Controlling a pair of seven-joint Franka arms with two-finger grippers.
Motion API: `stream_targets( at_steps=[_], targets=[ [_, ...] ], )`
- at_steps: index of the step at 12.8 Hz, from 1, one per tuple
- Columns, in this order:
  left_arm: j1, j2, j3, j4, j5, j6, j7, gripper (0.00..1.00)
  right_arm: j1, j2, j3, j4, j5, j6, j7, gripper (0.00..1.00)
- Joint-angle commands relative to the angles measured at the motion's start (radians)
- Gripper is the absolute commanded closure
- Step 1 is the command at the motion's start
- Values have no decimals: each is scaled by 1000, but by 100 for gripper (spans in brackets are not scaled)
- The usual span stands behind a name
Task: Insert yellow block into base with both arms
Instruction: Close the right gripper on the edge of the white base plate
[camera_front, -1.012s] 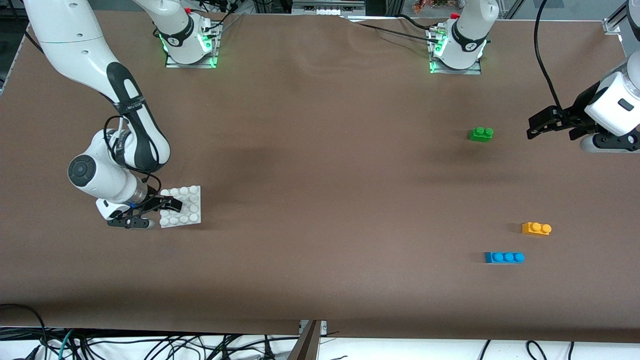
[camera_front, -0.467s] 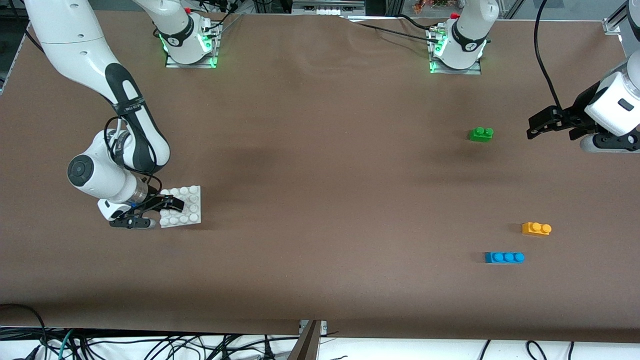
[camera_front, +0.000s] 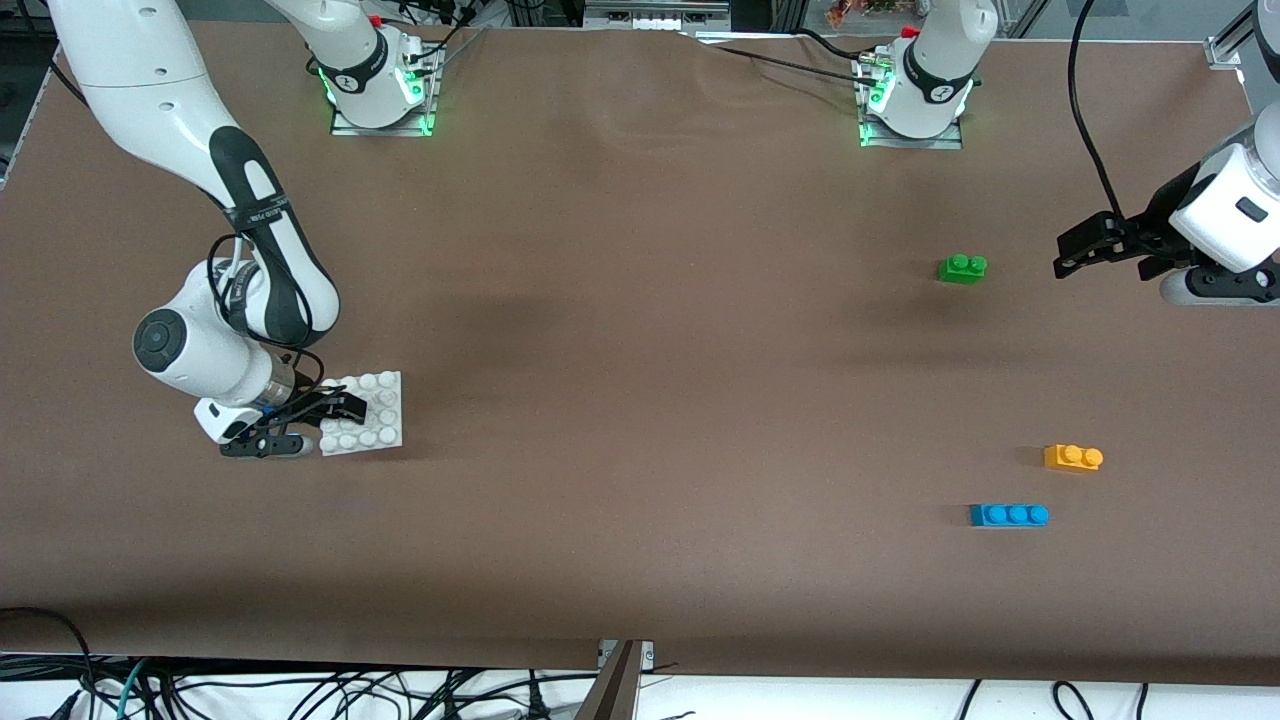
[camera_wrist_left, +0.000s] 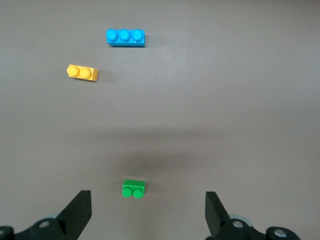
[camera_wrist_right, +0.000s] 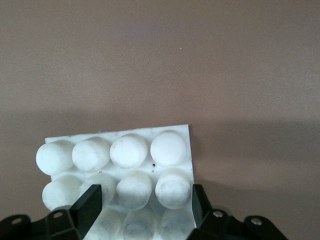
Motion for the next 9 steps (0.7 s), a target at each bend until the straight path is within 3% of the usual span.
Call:
stream_targets(
  at_steps=[1,4,9],
  targets=[
    [3,-5,2,6,-5,-15,25,0,-9,16,-3,9,13,13,-36,24],
    [3,-5,2,6,-5,-15,25,0,-10,25,-3,9,15,22,-57,43],
    [3,-5,2,6,-5,-15,25,0,-15,33,-3,9,24,27,-53,45]
  ],
)
